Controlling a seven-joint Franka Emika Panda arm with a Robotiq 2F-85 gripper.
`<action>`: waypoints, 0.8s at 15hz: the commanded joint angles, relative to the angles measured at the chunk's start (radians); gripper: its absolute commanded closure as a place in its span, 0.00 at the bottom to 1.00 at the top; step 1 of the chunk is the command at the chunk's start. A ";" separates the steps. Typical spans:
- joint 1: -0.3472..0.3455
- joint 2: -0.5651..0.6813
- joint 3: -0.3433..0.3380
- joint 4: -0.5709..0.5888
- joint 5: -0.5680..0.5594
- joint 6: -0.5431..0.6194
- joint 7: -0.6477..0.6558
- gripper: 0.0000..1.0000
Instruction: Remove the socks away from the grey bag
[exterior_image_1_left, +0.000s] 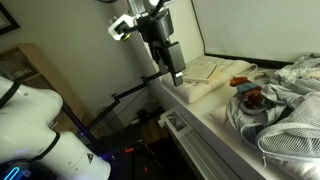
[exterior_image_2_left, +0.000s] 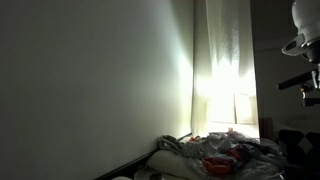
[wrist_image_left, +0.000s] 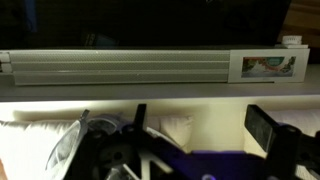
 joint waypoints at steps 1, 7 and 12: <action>-0.006 0.131 -0.001 0.140 0.031 0.057 -0.062 0.00; -0.029 0.189 0.018 0.190 0.012 0.064 -0.035 0.00; -0.041 0.236 0.016 0.194 -0.029 0.119 -0.034 0.00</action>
